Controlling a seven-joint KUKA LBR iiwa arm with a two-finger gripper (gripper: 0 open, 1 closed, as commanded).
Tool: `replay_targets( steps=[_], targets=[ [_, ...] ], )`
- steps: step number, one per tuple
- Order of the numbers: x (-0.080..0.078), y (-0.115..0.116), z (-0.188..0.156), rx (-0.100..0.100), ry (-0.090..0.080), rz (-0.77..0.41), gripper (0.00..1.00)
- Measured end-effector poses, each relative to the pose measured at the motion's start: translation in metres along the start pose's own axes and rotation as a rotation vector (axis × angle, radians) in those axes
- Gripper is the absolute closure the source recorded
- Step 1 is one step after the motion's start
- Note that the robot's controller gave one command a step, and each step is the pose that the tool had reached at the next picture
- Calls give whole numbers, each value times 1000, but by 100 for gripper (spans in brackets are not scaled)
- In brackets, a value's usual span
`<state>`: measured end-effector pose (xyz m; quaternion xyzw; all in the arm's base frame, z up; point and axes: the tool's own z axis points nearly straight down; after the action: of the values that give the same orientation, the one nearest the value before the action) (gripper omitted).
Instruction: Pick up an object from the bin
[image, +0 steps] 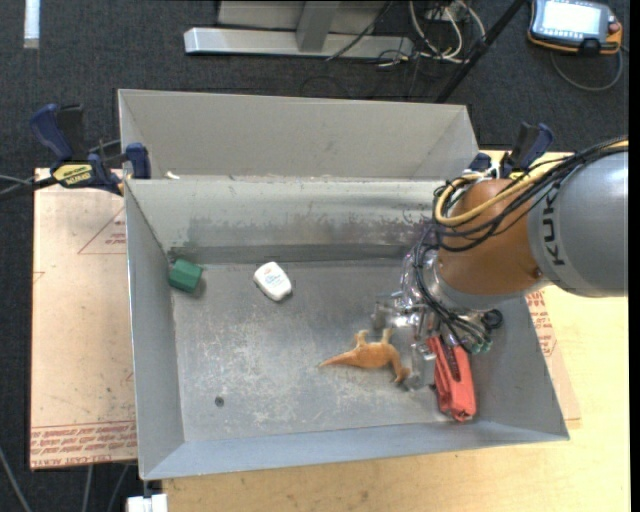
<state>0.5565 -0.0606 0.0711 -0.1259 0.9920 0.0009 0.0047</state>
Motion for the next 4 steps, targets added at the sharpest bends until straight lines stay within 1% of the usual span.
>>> replay_targets(
  steps=[1, 2, 3, 4],
  targets=[
    [1, 9, 0, 2, -1, -239, 0],
    [28, 32, 0, 1, -3, -428, 0],
    [6, 32, 1, 1, -3, -720, 100],
    [7, 32, 2, 1, -3, -720, 100]
  ],
)
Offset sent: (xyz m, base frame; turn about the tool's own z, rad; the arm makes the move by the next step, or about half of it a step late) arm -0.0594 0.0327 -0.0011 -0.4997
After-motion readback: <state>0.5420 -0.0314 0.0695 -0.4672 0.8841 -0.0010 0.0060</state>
